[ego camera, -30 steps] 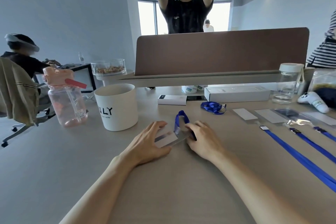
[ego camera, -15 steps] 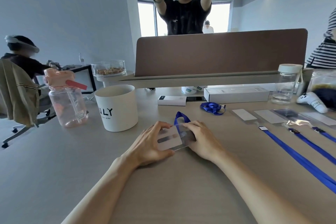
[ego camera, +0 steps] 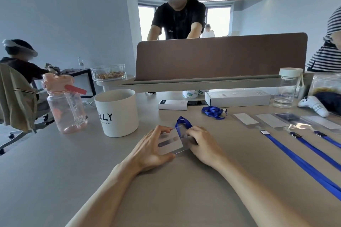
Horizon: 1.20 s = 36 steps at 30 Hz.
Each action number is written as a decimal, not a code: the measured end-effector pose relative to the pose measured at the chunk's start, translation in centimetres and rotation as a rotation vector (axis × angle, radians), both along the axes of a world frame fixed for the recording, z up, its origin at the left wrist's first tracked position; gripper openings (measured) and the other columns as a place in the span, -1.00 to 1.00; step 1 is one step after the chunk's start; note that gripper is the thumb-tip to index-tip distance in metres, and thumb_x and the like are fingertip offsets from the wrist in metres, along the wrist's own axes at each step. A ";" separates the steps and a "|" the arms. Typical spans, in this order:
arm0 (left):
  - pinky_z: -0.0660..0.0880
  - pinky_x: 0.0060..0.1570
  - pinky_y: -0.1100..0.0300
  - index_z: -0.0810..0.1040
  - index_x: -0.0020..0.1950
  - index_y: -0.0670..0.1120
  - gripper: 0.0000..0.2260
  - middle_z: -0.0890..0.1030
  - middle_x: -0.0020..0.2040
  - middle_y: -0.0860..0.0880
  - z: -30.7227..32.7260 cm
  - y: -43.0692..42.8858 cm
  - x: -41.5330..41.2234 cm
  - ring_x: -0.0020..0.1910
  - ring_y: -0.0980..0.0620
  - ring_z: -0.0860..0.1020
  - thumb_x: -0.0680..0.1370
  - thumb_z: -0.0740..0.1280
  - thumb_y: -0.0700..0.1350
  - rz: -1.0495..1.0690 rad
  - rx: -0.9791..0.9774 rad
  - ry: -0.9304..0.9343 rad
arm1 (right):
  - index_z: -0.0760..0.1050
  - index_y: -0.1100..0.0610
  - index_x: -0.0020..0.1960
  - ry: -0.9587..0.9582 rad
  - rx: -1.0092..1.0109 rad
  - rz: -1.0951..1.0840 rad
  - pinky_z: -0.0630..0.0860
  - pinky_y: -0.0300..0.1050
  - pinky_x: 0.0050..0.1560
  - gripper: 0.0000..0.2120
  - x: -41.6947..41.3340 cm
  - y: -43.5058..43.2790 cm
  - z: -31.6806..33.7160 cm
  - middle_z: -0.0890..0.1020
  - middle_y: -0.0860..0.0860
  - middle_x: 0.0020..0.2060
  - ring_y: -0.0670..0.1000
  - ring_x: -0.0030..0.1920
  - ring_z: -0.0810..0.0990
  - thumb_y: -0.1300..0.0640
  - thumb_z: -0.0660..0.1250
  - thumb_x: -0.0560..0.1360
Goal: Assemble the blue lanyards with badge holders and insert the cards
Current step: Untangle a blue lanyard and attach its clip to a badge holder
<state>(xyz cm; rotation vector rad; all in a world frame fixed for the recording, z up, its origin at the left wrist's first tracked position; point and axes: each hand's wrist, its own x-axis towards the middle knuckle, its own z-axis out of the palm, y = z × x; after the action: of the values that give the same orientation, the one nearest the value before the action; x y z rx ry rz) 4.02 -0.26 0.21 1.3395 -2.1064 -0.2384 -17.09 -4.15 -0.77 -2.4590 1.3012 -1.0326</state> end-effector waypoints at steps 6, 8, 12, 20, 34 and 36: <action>0.35 0.21 0.24 0.31 0.23 0.13 -0.43 0.42 0.32 0.25 0.1 0.1 -0.1 0.28 0.26 0.39 0.29 0.39 0.23 0.001 0.006 0.020 | 0.59 0.11 0.00 -0.004 -0.090 -0.049 0.45 -0.09 0.00 -0.91 0.1 0.1 0.0 0.59 -0.04 0.01 0.01 0.06 0.48 0.14 0.33 0.55; 0.35 0.21 0.25 0.31 0.21 0.14 -0.44 0.41 0.30 0.27 0.1 0.2 -0.1 0.28 0.27 0.38 0.28 0.38 0.24 -0.001 0.008 0.031 | 0.59 0.09 0.00 -0.019 -0.106 -0.065 0.46 -0.08 0.01 -0.91 0.0 0.1 0.0 0.59 -0.04 0.00 0.01 0.06 0.48 0.13 0.33 0.54; 0.35 0.23 0.22 0.31 0.21 0.14 -0.44 0.41 0.30 0.27 0.1 0.2 -0.1 0.29 0.25 0.38 0.28 0.38 0.23 -0.003 0.005 0.024 | 0.60 0.11 0.06 0.000 -0.112 -0.070 0.47 -0.07 0.04 -0.86 0.0 0.3 0.1 0.62 -0.02 0.04 0.02 0.11 0.50 0.19 0.33 0.53; 0.25 0.25 0.24 0.32 0.26 0.10 -0.41 0.42 0.31 0.22 -0.2 -0.2 0.2 0.30 0.21 0.37 0.28 0.32 0.23 0.033 -0.047 -0.036 | 0.58 0.11 0.06 -0.030 -0.119 -0.099 0.49 -0.03 0.06 -0.87 0.2 0.9 0.6 0.64 -0.01 -0.03 -0.02 0.03 0.56 0.17 0.31 0.55; 0.33 0.17 0.18 0.45 0.15 0.01 -0.71 0.51 0.17 0.10 -0.3 -0.8 0.8 0.16 0.06 0.43 0.47 0.32 0.06 0.304 -0.430 -0.045 | 0.52 0.01 -0.09 -0.009 -0.024 0.036 0.19 -0.31 -0.38 -0.83 1.1 2.4 1.1 0.45 -0.18 -0.50 -0.06 -0.44 0.46 0.03 0.20 0.62; 0.38 0.03 0.16 0.44 0.05 -0.01 -0.76 0.47 0.05 0.10 0.0 -0.7 0.5 0.05 0.04 0.42 0.46 0.42 -0.02 0.341 -0.466 0.038 | 0.53 0.02 -0.10 -0.022 0.023 0.069 0.23 -0.31 -0.34 -0.79 1.4 2.7 1.2 0.51 -0.16 -0.43 -0.08 -0.39 0.50 0.02 0.19 0.63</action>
<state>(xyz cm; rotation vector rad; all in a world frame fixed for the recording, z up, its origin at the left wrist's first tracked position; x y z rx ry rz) 4.52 -0.94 0.24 1.3560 -1.7203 0.3465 -15.68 -1.45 0.39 -2.4499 1.2060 -1.0201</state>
